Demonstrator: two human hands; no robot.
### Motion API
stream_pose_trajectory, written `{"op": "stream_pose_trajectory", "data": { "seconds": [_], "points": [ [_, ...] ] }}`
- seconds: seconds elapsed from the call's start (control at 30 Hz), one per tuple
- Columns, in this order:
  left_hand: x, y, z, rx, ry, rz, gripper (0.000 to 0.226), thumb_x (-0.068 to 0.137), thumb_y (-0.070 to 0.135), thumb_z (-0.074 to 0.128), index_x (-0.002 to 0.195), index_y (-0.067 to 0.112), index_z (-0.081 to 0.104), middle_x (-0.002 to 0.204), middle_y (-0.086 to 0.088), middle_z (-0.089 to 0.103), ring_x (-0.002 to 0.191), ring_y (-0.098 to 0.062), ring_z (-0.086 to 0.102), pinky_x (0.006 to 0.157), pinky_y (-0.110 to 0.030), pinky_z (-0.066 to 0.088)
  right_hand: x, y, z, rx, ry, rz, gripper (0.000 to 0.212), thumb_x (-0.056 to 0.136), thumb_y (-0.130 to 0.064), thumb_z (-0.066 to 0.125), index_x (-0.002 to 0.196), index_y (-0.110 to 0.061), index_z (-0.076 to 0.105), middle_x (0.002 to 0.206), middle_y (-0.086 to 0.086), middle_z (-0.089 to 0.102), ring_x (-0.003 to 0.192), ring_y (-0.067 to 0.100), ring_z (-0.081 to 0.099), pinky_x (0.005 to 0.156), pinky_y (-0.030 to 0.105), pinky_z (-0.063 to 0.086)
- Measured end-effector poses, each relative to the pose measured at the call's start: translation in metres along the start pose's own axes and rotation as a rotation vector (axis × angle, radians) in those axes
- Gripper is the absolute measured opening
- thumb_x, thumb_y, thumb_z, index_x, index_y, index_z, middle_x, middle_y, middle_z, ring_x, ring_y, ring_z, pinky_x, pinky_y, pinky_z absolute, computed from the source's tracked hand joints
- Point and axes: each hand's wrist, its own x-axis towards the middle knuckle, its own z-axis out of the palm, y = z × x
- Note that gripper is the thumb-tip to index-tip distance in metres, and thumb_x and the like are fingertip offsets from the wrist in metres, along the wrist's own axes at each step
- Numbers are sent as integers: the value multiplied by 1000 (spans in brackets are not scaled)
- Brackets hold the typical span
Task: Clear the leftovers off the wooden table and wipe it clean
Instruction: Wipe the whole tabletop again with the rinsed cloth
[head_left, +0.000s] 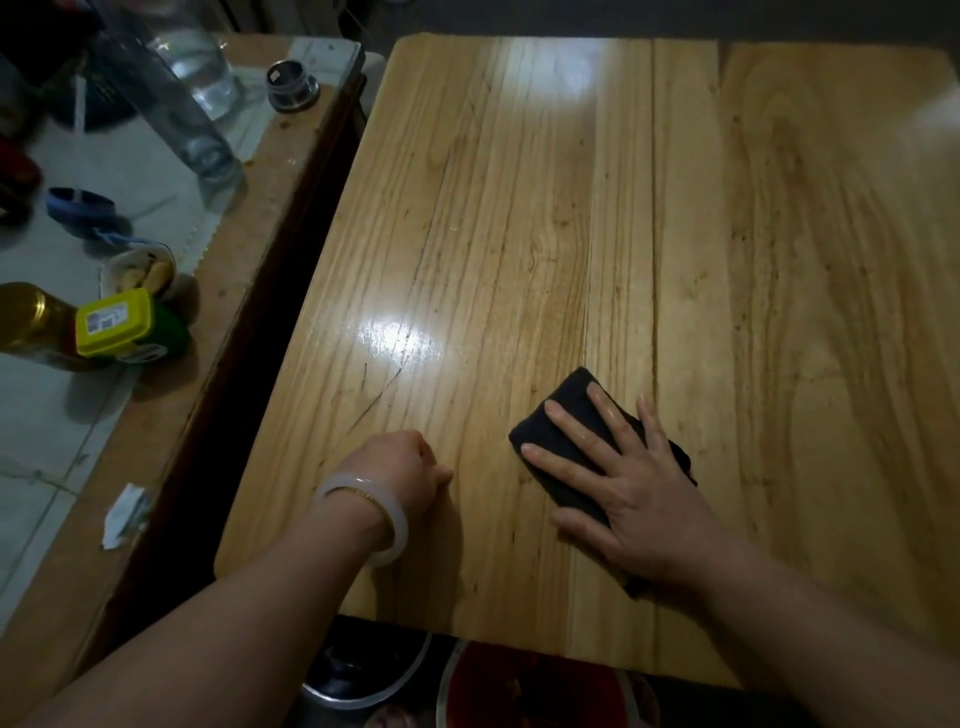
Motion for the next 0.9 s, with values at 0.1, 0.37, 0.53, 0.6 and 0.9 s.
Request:
{"op": "stream_pose_trajectory", "data": {
  "seconds": [0.1,0.37,0.53,0.6,0.9],
  "points": [
    [9,2,-11,53,-95,2,27,86,41,64,99,17,67,97,0,67,90,-17,63,80,-30,52,13,4,0,14,17,74,57,99,-63,16,153,-47,9,165,-7,1,152,28,-8,115,66,6],
    [24,4,-24,15,-174,30,29,71,36,76,88,14,72,81,-2,71,72,-17,68,70,-33,59,104,32,-21,79,93,418,59,92,-64,0,150,-52,-4,164,-11,-11,149,21,-20,120,53,-6],
    [31,0,-26,-28,-195,21,27,67,36,79,82,15,73,77,-2,72,69,-17,70,69,-35,60,154,8,-28,69,53,377,59,93,-61,-4,151,-50,-7,163,-9,-15,147,25,-25,119,53,-10],
    [32,2,-25,-22,-199,18,28,66,37,80,81,15,72,77,-2,72,70,-18,70,69,-35,60,167,-11,-29,54,19,291,62,90,-59,-8,151,-49,-7,163,-9,-16,147,26,-26,119,54,-8],
    [37,1,-23,-92,-252,-38,34,65,34,84,86,14,67,78,-5,71,72,-20,70,69,-36,60,149,-33,-13,59,8,-70,52,100,-52,21,152,-46,18,164,-9,7,152,26,-8,120,54,1]
  ]
}}
